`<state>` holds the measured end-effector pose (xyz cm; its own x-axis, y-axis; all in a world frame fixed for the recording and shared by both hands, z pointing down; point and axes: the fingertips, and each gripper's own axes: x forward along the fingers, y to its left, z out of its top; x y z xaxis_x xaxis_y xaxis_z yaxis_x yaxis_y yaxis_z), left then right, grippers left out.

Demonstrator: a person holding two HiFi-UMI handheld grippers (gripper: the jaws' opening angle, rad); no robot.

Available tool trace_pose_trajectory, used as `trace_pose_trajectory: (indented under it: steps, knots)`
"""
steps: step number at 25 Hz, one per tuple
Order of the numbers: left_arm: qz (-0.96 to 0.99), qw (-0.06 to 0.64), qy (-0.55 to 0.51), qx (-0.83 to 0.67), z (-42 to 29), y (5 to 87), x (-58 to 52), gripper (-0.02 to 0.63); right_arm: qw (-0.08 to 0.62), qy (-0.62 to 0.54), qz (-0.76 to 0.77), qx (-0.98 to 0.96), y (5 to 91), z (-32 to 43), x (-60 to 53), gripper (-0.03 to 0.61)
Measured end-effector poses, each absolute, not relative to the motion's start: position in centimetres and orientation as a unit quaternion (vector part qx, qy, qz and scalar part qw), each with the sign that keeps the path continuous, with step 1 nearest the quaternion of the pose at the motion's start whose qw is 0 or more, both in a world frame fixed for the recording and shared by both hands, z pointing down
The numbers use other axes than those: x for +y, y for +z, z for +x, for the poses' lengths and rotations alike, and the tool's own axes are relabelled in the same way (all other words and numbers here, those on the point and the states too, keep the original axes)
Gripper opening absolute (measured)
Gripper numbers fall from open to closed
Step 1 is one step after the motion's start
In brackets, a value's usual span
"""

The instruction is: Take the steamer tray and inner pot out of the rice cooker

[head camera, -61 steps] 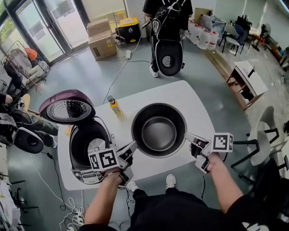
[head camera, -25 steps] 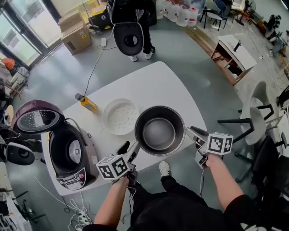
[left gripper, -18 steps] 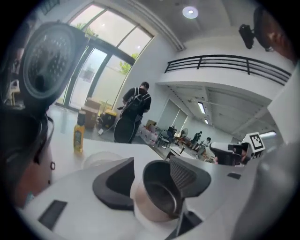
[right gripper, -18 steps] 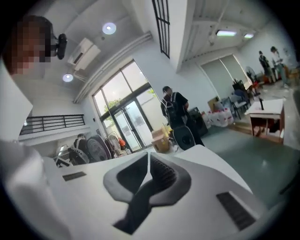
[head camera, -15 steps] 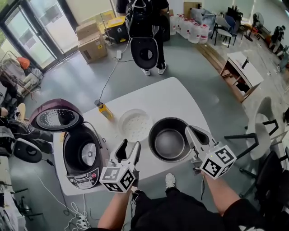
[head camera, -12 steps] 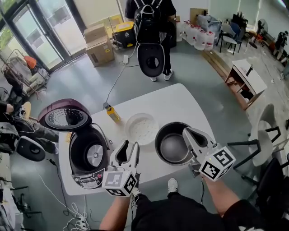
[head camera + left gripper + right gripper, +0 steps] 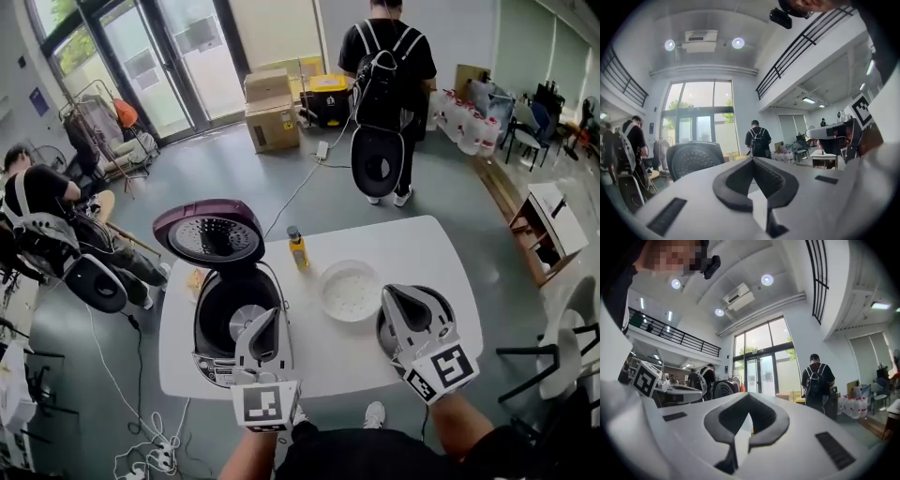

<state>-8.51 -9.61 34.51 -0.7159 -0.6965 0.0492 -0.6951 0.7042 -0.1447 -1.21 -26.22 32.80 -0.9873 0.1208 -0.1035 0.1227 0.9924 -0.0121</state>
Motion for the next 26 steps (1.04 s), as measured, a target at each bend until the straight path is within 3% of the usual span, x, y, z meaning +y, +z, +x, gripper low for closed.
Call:
trace_pose_trajectory:
  steps: [13, 26]
  knots:
    - [-0.361, 0.002, -0.068, 0.93, -10.8, 34.1, -4.9, 0.0, 0.086, 0.05, 0.086, 0.991, 30.4, -3.9, -20.8, -0.003]
    - [-0.348, 0.011, -0.063, 0.935, -12.4, 33.8, -3.4, 0.0, 0.066, 0.058, 0.091, 0.992, 31.0, -5.4, -19.5, -0.002]
